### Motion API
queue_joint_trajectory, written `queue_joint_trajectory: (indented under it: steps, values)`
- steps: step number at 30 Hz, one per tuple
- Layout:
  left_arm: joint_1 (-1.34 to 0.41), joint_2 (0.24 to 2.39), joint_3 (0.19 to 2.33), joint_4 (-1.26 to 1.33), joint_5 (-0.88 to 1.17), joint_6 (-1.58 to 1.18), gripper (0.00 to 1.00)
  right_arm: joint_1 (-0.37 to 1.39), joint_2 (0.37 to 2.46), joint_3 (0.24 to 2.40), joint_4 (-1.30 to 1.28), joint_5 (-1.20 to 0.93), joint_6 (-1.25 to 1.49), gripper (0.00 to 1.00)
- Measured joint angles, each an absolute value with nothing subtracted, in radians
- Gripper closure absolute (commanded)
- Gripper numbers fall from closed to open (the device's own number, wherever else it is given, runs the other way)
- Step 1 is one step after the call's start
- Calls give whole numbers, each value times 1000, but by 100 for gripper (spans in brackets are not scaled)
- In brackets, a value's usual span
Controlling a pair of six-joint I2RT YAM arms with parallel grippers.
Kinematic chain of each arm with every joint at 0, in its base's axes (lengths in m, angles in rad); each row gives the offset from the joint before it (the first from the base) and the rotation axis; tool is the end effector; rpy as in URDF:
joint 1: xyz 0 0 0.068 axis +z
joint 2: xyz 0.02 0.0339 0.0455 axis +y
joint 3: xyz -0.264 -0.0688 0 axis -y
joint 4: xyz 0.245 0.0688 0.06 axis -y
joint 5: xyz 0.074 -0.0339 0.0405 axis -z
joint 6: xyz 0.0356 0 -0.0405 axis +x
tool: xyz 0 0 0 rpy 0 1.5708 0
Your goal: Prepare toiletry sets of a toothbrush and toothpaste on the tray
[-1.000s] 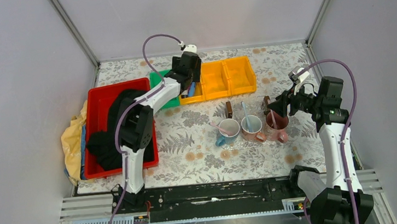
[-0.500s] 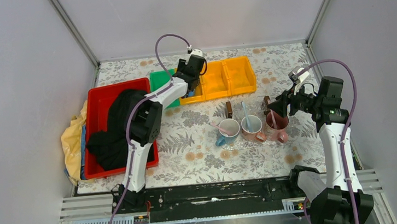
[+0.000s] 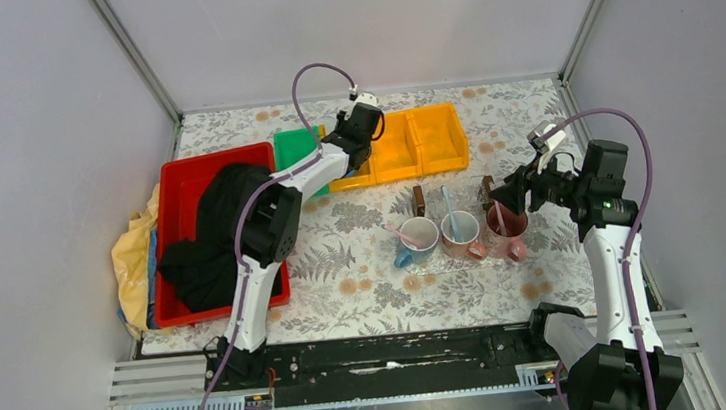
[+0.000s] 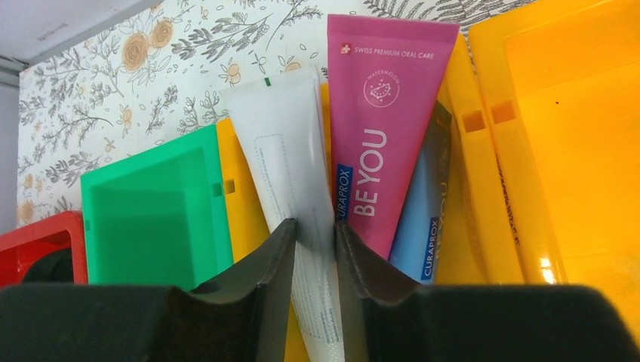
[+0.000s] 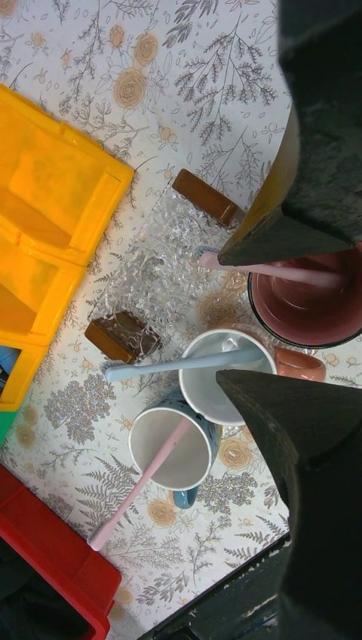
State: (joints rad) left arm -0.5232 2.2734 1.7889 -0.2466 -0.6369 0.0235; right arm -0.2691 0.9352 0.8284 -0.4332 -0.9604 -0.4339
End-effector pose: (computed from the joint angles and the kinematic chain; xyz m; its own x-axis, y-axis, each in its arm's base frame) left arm 0.4539 -0.2374 0.1854 -0.5778 0.3551 -0.7349 0.0318 0.9095 0.4145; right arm 0.1950 -0.0235 0.3110 -0.2289 -0.1868 -0.9553 -0.6848 0.7284 0.0217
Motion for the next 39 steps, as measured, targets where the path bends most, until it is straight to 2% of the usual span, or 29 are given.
queue_joint_trajectory:
  steps: [4,10,22,39]
  values:
    - [-526,2273,1789,-246,-642,23,87,-269,935,829,-433,-960,-434,40]
    - [-527,2269,1790,-246,-648,28,94,-269,935,829,-434,-960,-434,40]
    - [-537,2112,1625,-140,-623,45,100,-269,935,829,-434,-960,-434,40]
    - [-525,1850,1296,261,-447,65,100,-269,935,829,-434,-962,-435,40]
